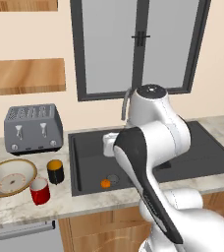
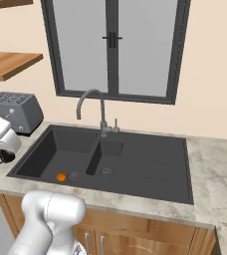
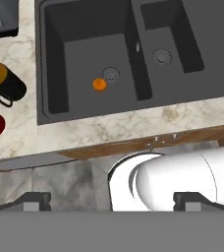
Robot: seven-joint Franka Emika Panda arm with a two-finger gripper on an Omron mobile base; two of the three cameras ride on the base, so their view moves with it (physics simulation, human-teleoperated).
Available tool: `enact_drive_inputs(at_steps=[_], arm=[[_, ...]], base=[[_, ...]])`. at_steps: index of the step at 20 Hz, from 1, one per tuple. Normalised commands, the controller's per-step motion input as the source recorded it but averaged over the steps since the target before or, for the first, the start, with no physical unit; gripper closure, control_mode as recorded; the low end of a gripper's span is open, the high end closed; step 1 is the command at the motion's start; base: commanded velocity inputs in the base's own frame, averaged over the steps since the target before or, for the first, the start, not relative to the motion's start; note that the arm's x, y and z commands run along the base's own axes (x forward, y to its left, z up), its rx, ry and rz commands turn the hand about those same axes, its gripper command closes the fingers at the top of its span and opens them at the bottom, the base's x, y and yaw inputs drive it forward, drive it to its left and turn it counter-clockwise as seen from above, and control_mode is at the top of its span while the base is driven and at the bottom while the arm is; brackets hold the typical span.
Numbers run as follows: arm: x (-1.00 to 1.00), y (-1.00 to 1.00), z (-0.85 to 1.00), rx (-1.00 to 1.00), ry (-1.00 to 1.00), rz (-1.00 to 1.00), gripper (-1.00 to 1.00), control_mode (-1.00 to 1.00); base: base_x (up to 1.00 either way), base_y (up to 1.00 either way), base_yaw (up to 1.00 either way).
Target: Clear the mugs and bowl far away from the sink.
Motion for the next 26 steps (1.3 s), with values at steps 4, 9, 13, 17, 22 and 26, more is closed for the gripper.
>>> enact_drive_inputs(at_steps=[4, 9, 13, 17, 22, 26], arm=[[-0.10, 0.73, -0.05, 0.00, 0.03, 0.00, -1.00, -1.00], [0.00, 0.58, -0.24, 0.03, 0.03, 0.00, -1.00, -1.00], [0.00, 0.57, -0.30, 0.06, 0.03, 0.00, -1.00, -1.00], [0.00, 0.54, -0.36, 0.09, 0.01, 0.00, -1.00, -1.00], [0.00, 0.53, -0.23, 0.04, 0.00, 0.01, -1.00, -1.00], [0.00, 0.53, -0.07, 0.00, 0.00, 0.04, -1.00, -1.00]], base=[[0.00, 0.00, 0.00], [0.00, 0.00, 0.00], [0.00, 0.00, 0.00], [0.00, 0.00, 0.00], [0.00, 0.00, 0.00], [0.00, 0.00, 0.00]])
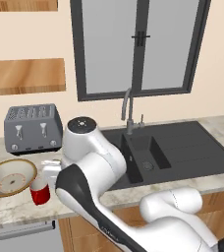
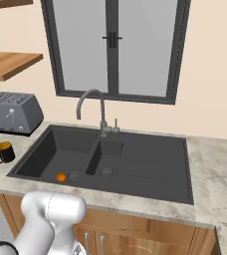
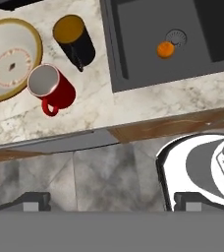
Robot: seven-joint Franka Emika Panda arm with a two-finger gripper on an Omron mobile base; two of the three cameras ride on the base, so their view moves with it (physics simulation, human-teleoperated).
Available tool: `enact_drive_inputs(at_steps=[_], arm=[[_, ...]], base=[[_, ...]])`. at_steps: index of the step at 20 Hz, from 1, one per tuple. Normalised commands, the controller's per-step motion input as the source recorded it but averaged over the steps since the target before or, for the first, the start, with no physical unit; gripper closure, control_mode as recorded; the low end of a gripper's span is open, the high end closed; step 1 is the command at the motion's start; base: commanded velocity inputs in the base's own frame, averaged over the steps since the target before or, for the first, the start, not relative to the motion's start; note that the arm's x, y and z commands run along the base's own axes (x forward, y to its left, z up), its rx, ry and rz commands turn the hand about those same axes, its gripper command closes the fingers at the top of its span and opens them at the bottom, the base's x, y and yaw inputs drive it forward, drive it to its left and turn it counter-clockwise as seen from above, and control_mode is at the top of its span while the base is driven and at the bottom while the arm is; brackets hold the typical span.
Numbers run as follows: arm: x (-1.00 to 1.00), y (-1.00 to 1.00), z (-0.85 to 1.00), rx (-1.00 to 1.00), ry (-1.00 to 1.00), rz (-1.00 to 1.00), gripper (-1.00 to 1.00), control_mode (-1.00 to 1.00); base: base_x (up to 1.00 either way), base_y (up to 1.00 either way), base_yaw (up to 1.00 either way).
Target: Clear the mugs and bowl far away from the sink.
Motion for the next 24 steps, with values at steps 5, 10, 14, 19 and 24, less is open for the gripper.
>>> enact_drive_inputs(at_steps=[5, 10, 14, 19, 24], arm=[[0.00, 0.46, -0.12, 0.00, 0.00, 0.04, -1.00, -1.00], [0.00, 0.33, -0.24, 0.00, 0.00, 0.03, -1.00, -1.00], [0.01, 0.19, -0.24, 0.00, 0.00, 0.05, -1.00, -1.00], [0.12, 0.03, -0.22, 0.00, 0.00, 0.09, -1.00, -1.00], [0.28, 0.00, -0.23, 0.01, 0.00, 0.16, -1.00, -1.00]], base=[[0.00, 0.00, 0.00], [0.00, 0.00, 0.00], [0.00, 0.00, 0.00], [0.00, 0.00, 0.00], [0.00, 0.00, 0.00]])
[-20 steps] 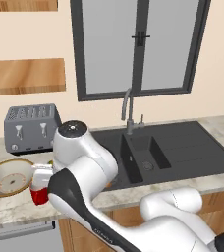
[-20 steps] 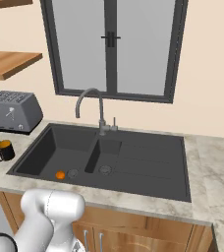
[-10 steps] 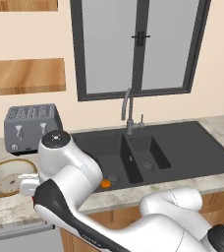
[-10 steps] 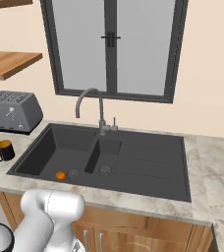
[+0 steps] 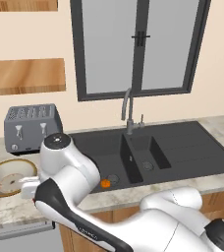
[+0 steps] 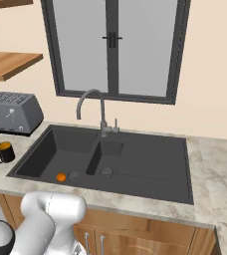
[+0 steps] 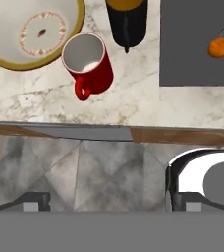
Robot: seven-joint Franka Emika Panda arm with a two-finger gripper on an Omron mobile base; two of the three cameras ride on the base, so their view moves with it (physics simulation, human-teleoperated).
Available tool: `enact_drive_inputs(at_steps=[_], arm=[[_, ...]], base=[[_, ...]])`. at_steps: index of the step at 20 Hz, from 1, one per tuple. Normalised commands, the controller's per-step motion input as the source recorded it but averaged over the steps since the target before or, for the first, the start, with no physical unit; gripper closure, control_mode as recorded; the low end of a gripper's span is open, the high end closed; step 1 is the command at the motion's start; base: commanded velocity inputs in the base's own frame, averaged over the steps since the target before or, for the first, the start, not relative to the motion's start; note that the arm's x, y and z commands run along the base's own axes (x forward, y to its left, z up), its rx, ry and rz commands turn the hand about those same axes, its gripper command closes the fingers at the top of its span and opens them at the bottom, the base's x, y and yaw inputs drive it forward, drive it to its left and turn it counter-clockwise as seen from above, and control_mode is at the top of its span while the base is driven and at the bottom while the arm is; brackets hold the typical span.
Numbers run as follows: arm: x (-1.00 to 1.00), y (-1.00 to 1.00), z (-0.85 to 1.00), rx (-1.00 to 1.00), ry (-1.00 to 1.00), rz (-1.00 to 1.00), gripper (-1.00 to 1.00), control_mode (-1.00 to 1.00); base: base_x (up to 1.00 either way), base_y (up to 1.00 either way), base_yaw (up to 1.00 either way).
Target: Clear the mugs and bowl far away from the sink.
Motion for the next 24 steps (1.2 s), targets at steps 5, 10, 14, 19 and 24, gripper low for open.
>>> enact_drive_inputs(at_steps=[5, 10, 14, 19, 24], arm=[[0.24, 0.07, -0.24, 0.00, -0.01, 0.08, -1.00, -1.00], [0.13, 0.15, -0.20, 0.00, -0.03, -0.03, -1.00, -1.00], [0.08, 0.23, -0.13, 0.00, -0.01, -0.14, -1.00, -1.00], [0.21, 0.18, -0.14, 0.00, 0.00, -0.09, -1.00, -1.00], [0.25, 0.03, -0.14, 0.00, 0.00, -0.01, -1.00, -1.00]], base=[[0.00, 0.00, 0.00], [0.00, 0.00, 0.00], [0.00, 0.00, 0.00], [0.00, 0.00, 0.00], [0.00, 0.00, 0.00]])
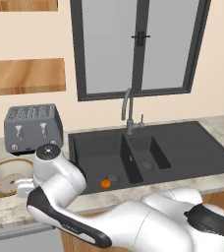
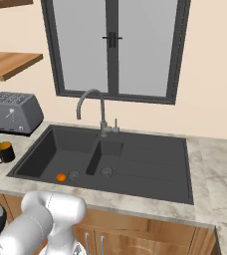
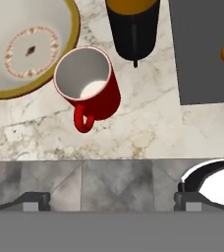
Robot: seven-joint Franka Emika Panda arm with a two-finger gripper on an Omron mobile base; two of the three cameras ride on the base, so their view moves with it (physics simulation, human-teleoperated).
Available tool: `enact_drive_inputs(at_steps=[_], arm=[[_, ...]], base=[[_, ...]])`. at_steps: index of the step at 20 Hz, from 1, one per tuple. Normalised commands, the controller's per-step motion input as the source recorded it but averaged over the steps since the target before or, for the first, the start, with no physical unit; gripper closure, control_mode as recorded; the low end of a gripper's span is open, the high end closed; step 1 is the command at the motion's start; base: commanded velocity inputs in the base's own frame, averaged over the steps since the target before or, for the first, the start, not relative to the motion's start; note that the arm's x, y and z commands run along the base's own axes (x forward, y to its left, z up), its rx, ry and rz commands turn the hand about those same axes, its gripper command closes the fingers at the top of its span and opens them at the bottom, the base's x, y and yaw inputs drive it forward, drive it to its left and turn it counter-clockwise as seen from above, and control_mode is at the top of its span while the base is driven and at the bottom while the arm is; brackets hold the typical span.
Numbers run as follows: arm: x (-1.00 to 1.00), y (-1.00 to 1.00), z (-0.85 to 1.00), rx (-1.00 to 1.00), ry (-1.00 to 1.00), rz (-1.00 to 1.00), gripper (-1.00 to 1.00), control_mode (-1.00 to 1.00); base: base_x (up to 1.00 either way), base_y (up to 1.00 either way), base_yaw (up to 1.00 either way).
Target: Clear the mugs and bowl far away from the sink.
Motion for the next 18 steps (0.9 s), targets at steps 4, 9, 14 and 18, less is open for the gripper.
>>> enact_drive_inputs(at_steps=[4, 9, 14, 18], arm=[[0.24, 0.01, -0.18, 0.00, 0.00, 0.00, -1.00, -1.00], [0.26, 0.03, -0.21, 0.00, 0.00, 0.00, -1.00, -1.00], [0.25, 0.11, -0.17, 0.00, 0.00, 0.00, -1.00, -1.00], [0.12, 0.24, -0.11, 0.00, 0.04, 0.00, -1.00, -1.00]], base=[[0.00, 0.00, 0.00], [0.00, 0.00, 0.00], [0.00, 0.00, 0.00], [0.00, 0.00, 0.00]])
